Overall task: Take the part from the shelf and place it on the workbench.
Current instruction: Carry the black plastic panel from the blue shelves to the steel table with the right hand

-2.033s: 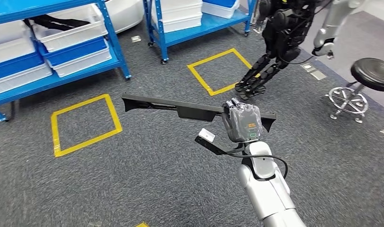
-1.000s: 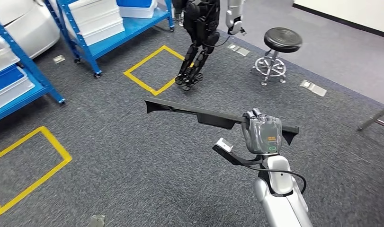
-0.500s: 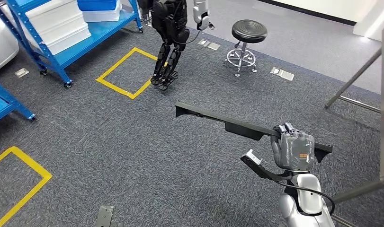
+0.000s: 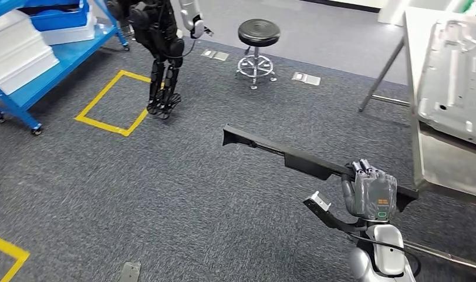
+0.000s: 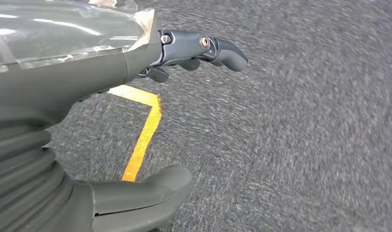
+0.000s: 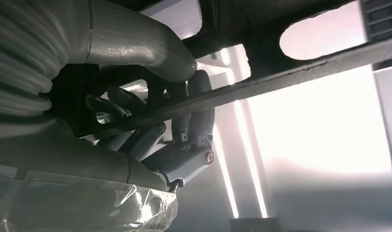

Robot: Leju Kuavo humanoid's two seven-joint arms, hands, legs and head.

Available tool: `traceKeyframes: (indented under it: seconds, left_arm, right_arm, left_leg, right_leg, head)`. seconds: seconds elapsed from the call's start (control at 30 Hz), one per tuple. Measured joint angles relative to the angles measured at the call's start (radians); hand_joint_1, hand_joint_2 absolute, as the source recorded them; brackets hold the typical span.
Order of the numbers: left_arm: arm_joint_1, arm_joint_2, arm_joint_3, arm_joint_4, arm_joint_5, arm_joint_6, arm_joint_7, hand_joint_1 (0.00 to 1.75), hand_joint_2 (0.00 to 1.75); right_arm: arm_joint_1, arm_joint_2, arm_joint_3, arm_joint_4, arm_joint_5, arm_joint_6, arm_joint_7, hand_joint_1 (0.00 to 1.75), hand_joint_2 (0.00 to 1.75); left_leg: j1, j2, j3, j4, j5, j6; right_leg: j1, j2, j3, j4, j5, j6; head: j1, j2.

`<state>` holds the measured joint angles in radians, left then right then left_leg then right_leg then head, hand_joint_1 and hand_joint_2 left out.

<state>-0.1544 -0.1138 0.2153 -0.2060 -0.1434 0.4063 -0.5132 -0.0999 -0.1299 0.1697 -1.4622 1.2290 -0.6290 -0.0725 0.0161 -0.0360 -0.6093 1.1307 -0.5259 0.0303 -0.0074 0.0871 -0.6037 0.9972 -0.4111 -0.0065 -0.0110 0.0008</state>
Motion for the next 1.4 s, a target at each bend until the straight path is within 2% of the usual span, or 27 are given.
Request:
traceKeyframes:
  seconds: [0.07, 0.1, 0.17, 0.23, 0.3, 0.37, 0.4, 0.43, 0.5, 0.53, 0.6, 0.67, 0.7, 0.77, 0.83, 0.87, 0.9, 0.93, 0.97, 1.03, 1.07, 1.13, 1.17, 1.2, 1.27, 1.33, 1.4]
  left_arm:
    - [0.000, 0.005, 0.000, 0.000, -0.009, 0.001, 0.005, 0.00, 1.75]
    - [0.000, 0.006, -0.001, 0.000, -0.013, 0.001, 0.008, 0.00, 1.75]
    - [-0.001, 0.007, -0.003, 0.000, -0.019, 0.000, 0.014, 0.00, 1.75]
    - [-0.004, 0.006, -0.009, -0.001, -0.023, -0.005, 0.019, 0.00, 1.75]
    - [-0.005, 0.005, -0.014, -0.001, -0.024, -0.015, 0.023, 0.00, 1.75]
    - [-0.003, 0.003, -0.016, -0.001, -0.024, -0.020, 0.026, 0.00, 1.75]
    - [-0.003, 0.002, -0.016, -0.001, -0.024, -0.020, 0.027, 0.00, 1.75]
    - [-0.003, 0.001, -0.016, -0.001, -0.024, -0.020, 0.027, 0.00, 1.75]
    - [-0.004, 0.000, -0.016, -0.001, -0.024, -0.020, 0.027, 0.00, 1.75]
    - [-0.004, 0.000, -0.016, -0.001, -0.025, -0.020, 0.027, 0.00, 1.75]
    - [-0.006, 0.000, -0.016, -0.001, -0.025, -0.020, 0.028, 0.00, 1.75]
    - [-0.007, -0.002, -0.016, -0.001, -0.025, -0.020, 0.028, 0.00, 1.75]
    - [-0.009, -0.003, -0.016, -0.001, -0.026, -0.020, 0.028, 0.00, 1.75]
    - [-0.010, -0.004, -0.016, -0.001, -0.026, -0.020, 0.028, 0.00, 1.75]
    - [-0.007, -0.004, -0.016, -0.001, -0.026, -0.020, 0.028, 0.00, 1.75]
    - [-0.004, -0.004, -0.016, -0.001, -0.026, -0.020, 0.028, 0.00, 1.75]
    - [-0.002, -0.004, -0.016, -0.001, -0.026, -0.020, 0.028, 0.00, 1.75]
    - [-0.002, -0.004, -0.016, -0.001, -0.026, -0.020, 0.028, 0.00, 1.75]
    - [-0.002, -0.004, -0.016, -0.001, -0.026, -0.020, 0.028, 0.00, 1.75]
    - [-0.003, -0.003, -0.016, -0.001, -0.026, -0.021, 0.028, 0.00, 1.75]
    - [-0.004, -0.002, -0.016, -0.001, -0.026, -0.023, 0.028, 0.00, 1.75]
    - [-0.005, -0.002, -0.016, -0.001, -0.026, -0.030, 0.029, 0.00, 1.75]
    - [-0.006, -0.003, -0.016, -0.001, -0.026, -0.034, 0.031, 0.00, 1.75]
    - [-0.008, -0.005, -0.016, -0.001, -0.026, -0.037, 0.032, 0.00, 1.75]
    - [-0.010, -0.008, -0.016, -0.001, -0.027, -0.039, 0.033, 0.00, 1.75]
    - [-0.007, -0.008, -0.016, -0.001, -0.028, -0.039, 0.033, 0.00, 1.75]
    - [-0.003, -0.007, -0.016, -0.001, -0.028, -0.036, 0.033, 0.00, 1.75]
  right_arm:
    - [0.005, 0.005, -0.010, -0.006, 0.002, -0.002, 0.000, 1.75, 1.75]
    - [0.008, 0.007, -0.016, -0.009, 0.005, -0.003, 0.000, 1.75, 1.75]
    - [0.017, 0.010, -0.028, -0.016, 0.013, -0.003, 0.002, 1.75, 1.75]
    - [0.029, 0.013, -0.040, -0.027, 0.025, -0.002, 0.004, 1.75, 1.75]
    - [0.038, 0.016, -0.052, -0.036, 0.035, -0.002, 0.006, 1.75, 1.75]
    - [0.047, 0.018, -0.064, -0.041, 0.038, -0.002, 0.008, 1.75, 1.75]
    - [0.052, 0.019, -0.068, -0.042, 0.039, -0.002, 0.009, 1.75, 1.75]
    - [0.056, 0.019, -0.072, -0.043, 0.039, -0.002, 0.009, 1.75, 1.75]
    - [0.059, 0.019, -0.076, -0.046, 0.040, -0.001, 0.009, 1.75, 1.75]
    - [0.059, 0.020, -0.078, -0.048, 0.040, -0.001, 0.008, 1.75, 1.75]
    - [0.059, 0.021, -0.080, -0.054, 0.041, -0.001, 0.009, 1.75, 1.75]
    - [0.061, 0.023, -0.084, -0.058, 0.042, 0.000, 0.009, 1.75, 1.75]
    - [0.062, 0.023, -0.086, -0.060, 0.042, 0.000, 0.009, 1.75, 1.75]
    - [0.061, 0.024, -0.087, -0.065, 0.043, 0.000, 0.009, 1.75, 1.75]
    - [0.061, 0.025, -0.087, -0.068, 0.044, 0.000, 0.009, 1.75, 1.75]
    - [0.061, 0.026, -0.087, -0.068, 0.044, 0.000, 0.009, 1.75, 1.75]
    - [0.062, 0.027, -0.087, -0.068, 0.044, 0.000, 0.009, 1.75, 1.75]
    - [0.063, 0.027, -0.087, -0.068, 0.044, 0.000, 0.009, 1.75, 1.75]
    - [0.063, 0.028, -0.087, -0.068, 0.044, 0.000, 0.009, 1.75, 1.75]
    - [0.063, 0.029, -0.087, -0.068, 0.045, 0.000, 0.009, 1.75, 1.75]
    - [0.062, 0.030, -0.088, -0.068, 0.045, 0.001, 0.009, 1.75, 1.75]
    - [0.061, 0.030, -0.091, -0.069, 0.045, 0.003, 0.009, 1.75, 1.75]
    - [0.062, 0.030, -0.096, -0.070, 0.045, 0.004, 0.010, 1.75, 1.75]
    - [0.064, 0.029, -0.101, -0.072, 0.044, 0.005, 0.011, 1.75, 1.75]
    - [0.067, 0.026, -0.117, -0.079, 0.040, 0.006, 0.013, 1.75, 1.75]
    - [0.066, 0.023, -0.135, -0.082, 0.032, 0.007, 0.014, 1.75, 1.75]
    - [0.069, 0.022, -0.153, -0.083, 0.024, 0.007, 0.013, 1.75, 1.75]
  left_leg:
    - [-0.003, -0.036, 0.043, -0.092, 0.035, 0.010]
    - [-0.006, -0.043, 0.051, -0.110, 0.038, 0.013]
    - [-0.008, -0.020, 0.055, -0.122, 0.045, 0.017]
    - [-0.006, 0.005, 0.064, -0.143, 0.059, 0.026]
    - [-0.009, 0.033, 0.068, -0.156, 0.068, 0.031]
    - [-0.010, 0.064, 0.066, -0.156, 0.068, 0.032]
    - [-0.010, 0.079, 0.065, -0.156, 0.067, 0.031]
    - [-0.010, 0.093, 0.065, -0.155, 0.066, 0.029]
    - [-0.009, 0.115, 0.066, -0.150, 0.061, 0.020]
    - [-0.011, 0.125, 0.067, -0.146, 0.055, 0.012]
    - [-0.016, 0.145, 0.071, -0.139, 0.046, -0.002]
    - [-0.014, 0.161, 0.075, -0.138, 0.040, -0.012]
    - [-0.009, 0.151, 0.074, -0.131, 0.031, -0.018]
    - [0.000, 0.099, 0.049, -0.069, -0.016, -0.026]
    - [0.002, 0.049, -0.013, 0.068, -0.091, -0.027]
    - [0.002, 0.041, -0.046, 0.133, -0.117, -0.025]
    - [0.002, 0.037, -0.067, 0.171, -0.123, -0.023]
    - [0.002, 0.035, -0.069, 0.167, -0.106, -0.018]
    - [0.002, 0.030, -0.052, 0.125, -0.073, -0.013]
    - [0.001, -0.012, 0.012, -0.015, 0.002, 0.001]
    - [0.000, -0.031, 0.037, -0.069, 0.024, 0.006]
    - [-0.006, -0.043, 0.053, -0.110, 0.035, 0.011]
    - [-0.009, -0.028, 0.054, -0.115, 0.040, 0.014]
    - [-0.010, -0.016, 0.057, -0.124, 0.047, 0.018]
    - [-0.009, 0.009, 0.063, -0.145, 0.063, 0.028]
    - [-0.010, 0.036, 0.063, -0.154, 0.069, 0.035]
    - [-0.011, 0.066, 0.059, -0.154, 0.069, 0.035]
  right_leg:
    - [0.003, 0.020, -0.004, 0.003, 0.003, 0.005]
    - [0.003, 0.030, -0.008, 0.004, 0.005, 0.009]
    - [0.002, 0.048, -0.018, 0.003, 0.011, 0.020]
    - [0.006, 0.015, -0.041, 0.034, -0.005, 0.023]
    - [0.007, -0.044, -0.094, 0.141, -0.056, 0.018]
    - [0.000, -0.068, -0.151, 0.266, -0.102, 0.023]
    - [-0.006, -0.073, -0.156, 0.283, -0.106, 0.031]
    - [-0.013, -0.080, -0.144, 0.267, -0.098, 0.041]
    - [-0.025, -0.118, -0.064, 0.132, -0.058, 0.063]
    - [-0.024, -0.141, -0.025, 0.070, -0.043, 0.067]
    - [-0.019, -0.163, 0.012, 0.005, -0.030, 0.059]
    - [-0.017, -0.138, 0.009, 0.005, -0.027, 0.042]
    - [-0.019, -0.126, 0.009, 0.005, -0.025, 0.035]
    - [-0.024, -0.103, 0.008, 0.004, -0.020, 0.018]
    - [-0.018, -0.081, 0.006, 0.004, -0.017, 0.005]
    - [-0.015, -0.069, 0.005, 0.004, -0.016, 0.002]
    - [-0.011, -0.054, 0.004, 0.004, -0.015, 0.000]
    - [-0.009, -0.039, 0.004, 0.004, -0.014, -0.001]
    - [-0.007, -0.024, 0.004, 0.005, -0.013, -0.002]
    - [-0.004, 0.003, 0.005, 0.007, -0.011, -0.001]
    - [-0.003, 0.014, 0.003, 0.007, -0.009, 0.002]
    - [-0.003, 0.034, -0.005, 0.007, -0.003, 0.012]
    - [-0.002, 0.045, -0.011, 0.003, 0.001, 0.020]
    - [-0.003, 0.041, -0.017, 0.005, 0.002, 0.025]
    - [0.001, -0.007, -0.048, 0.054, -0.021, 0.026]
    - [-0.001, -0.060, -0.107, 0.178, -0.077, 0.019]
    - [-0.009, -0.072, -0.153, 0.280, -0.114, 0.027]
  head:
    - [0.001, 0.000]
    - [0.002, 0.000]
    - [0.003, 0.000]
    - [0.007, 0.000]
    - [0.014, 0.000]
    - [0.017, 0.000]
    - [0.017, 0.000]
    - [0.017, 0.000]
    - [0.018, 0.000]
    - [0.018, 0.000]
    - [0.014, 0.000]
    - [0.009, 0.000]
    - [0.007, 0.000]
    - [0.003, 0.000]
    - [0.000, 0.000]
    - [-0.001, 0.000]
    - [-0.001, 0.000]
    - [-0.001, 0.000]
    - [-0.001, 0.000]
    - [-0.001, 0.000]
    - [0.000, 0.000]
    - [0.000, 0.000]
    - [0.001, 0.000]
    - [0.001, 0.000]
    - [0.005, 0.000]
    - [0.010, 0.000]
    - [0.012, 0.000]
